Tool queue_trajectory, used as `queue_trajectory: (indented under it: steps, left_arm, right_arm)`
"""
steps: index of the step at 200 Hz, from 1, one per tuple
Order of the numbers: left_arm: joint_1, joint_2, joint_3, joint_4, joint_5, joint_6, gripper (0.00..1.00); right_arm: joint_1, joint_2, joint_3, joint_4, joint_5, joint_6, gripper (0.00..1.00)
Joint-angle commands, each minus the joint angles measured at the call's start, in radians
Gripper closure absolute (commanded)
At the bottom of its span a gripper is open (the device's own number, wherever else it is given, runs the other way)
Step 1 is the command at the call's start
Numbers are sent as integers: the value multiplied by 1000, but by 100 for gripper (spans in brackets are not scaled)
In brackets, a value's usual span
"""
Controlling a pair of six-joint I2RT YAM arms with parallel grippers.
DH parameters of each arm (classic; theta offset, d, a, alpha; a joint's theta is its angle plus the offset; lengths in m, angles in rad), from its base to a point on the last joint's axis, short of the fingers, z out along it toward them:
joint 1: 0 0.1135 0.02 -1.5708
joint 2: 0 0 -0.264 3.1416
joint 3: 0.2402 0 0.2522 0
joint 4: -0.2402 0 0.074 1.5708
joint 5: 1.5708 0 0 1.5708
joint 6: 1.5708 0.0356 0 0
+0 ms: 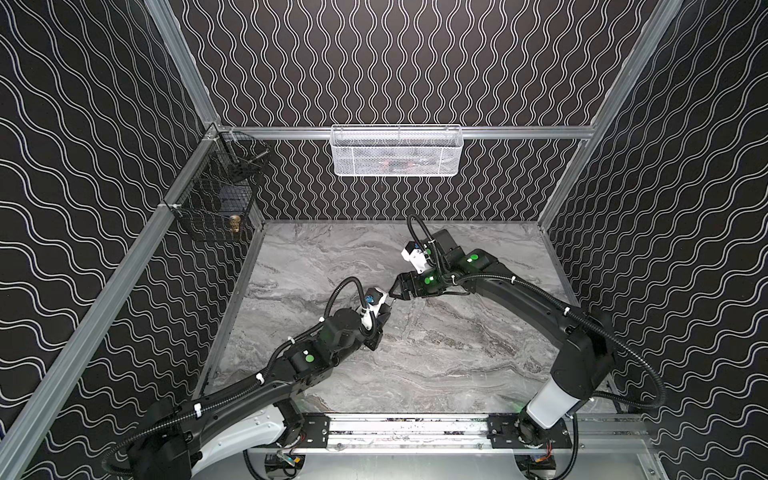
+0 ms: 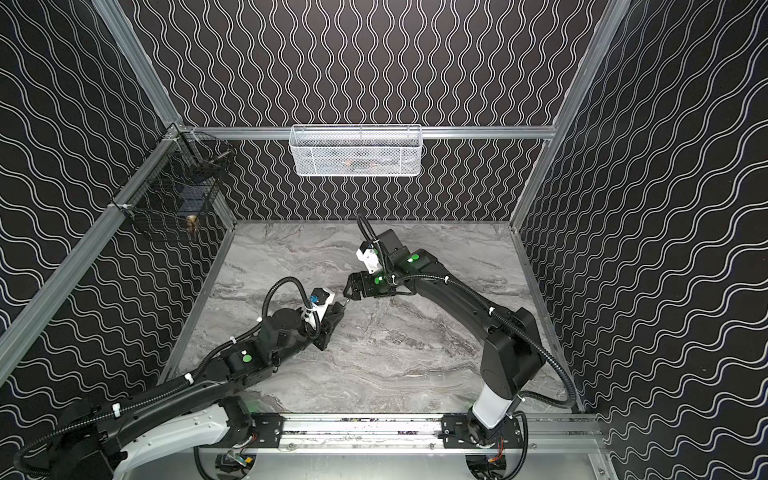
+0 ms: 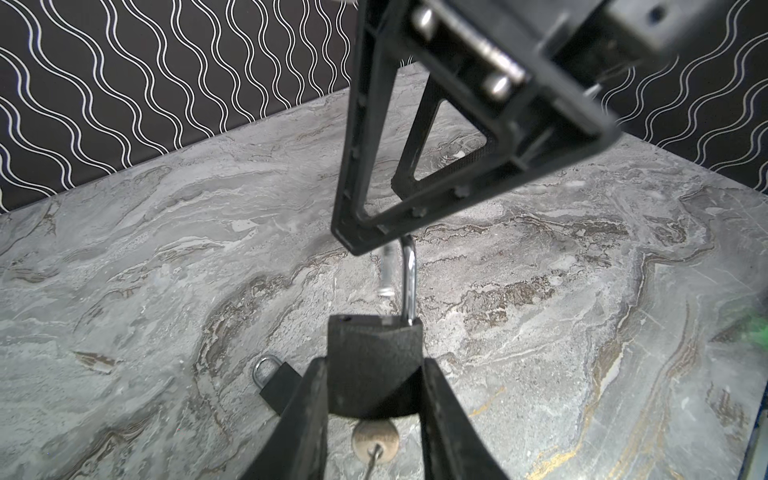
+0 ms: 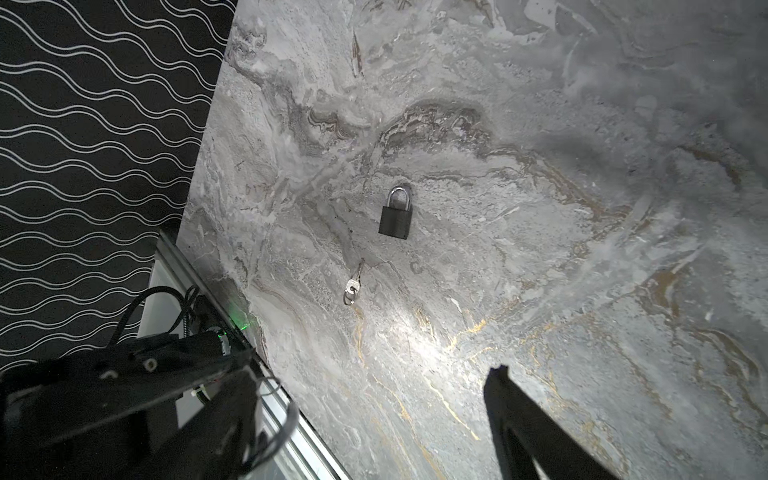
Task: Unlock with the key
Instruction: 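Release the key and draw the right gripper away while the left gripper holds the padlock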
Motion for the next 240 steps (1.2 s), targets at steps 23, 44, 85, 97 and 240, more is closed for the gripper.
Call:
queue_trajectory:
  steps: [23,44,85,97,240]
  left_arm:
    - [1,-1,9,43,-2,27,100]
    - [1,1,11,50,-2,28,100]
    - [1,14,10,65,-1,20,100]
    - [1,15,10,68,-1,17,100]
    - [1,45,21,108,30,-3,100]
  right_arm:
    - [0,16,33,-59,49,-49,13]
    - [-1,4,23,-64,40,-64,12]
    - [-17,-36,-28,-61,58,-46,12]
    - [-18,-51,-43,-51,53,-41,12]
    - [-68,-160,-186,70,-71,0,11]
